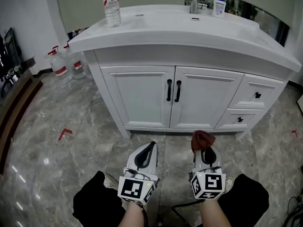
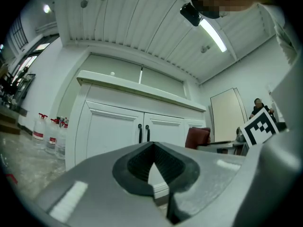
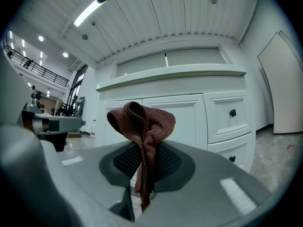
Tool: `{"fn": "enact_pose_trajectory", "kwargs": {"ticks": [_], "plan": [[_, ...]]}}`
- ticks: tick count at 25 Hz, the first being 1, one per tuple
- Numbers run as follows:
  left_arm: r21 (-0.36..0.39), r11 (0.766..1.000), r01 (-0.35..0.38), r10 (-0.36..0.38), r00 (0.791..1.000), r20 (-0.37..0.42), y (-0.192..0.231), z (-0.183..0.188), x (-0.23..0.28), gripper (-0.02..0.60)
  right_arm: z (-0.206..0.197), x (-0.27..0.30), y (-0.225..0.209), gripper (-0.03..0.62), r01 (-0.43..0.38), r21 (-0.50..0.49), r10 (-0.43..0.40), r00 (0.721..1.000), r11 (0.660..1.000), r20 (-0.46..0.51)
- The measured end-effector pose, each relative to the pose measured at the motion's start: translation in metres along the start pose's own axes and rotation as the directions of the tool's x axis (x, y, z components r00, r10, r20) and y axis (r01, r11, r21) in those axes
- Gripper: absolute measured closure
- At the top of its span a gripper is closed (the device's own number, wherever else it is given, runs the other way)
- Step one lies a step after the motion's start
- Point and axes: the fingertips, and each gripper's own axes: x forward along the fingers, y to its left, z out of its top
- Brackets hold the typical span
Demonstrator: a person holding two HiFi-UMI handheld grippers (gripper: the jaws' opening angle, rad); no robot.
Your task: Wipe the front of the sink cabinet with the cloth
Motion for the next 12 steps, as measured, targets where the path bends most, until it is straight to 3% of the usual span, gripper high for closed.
{"fn": "enact_pose_trajectory", "kwargs": {"ticks": [12], "plan": [[0.064, 0.997, 0.040, -0.040, 0.999, 0.000, -0.038, 0.016, -0.097, 0.580, 0.003, -0.100, 0.042, 0.500, -0.036, -0.064, 0.035, 0.999, 0.997, -0.009]]}}
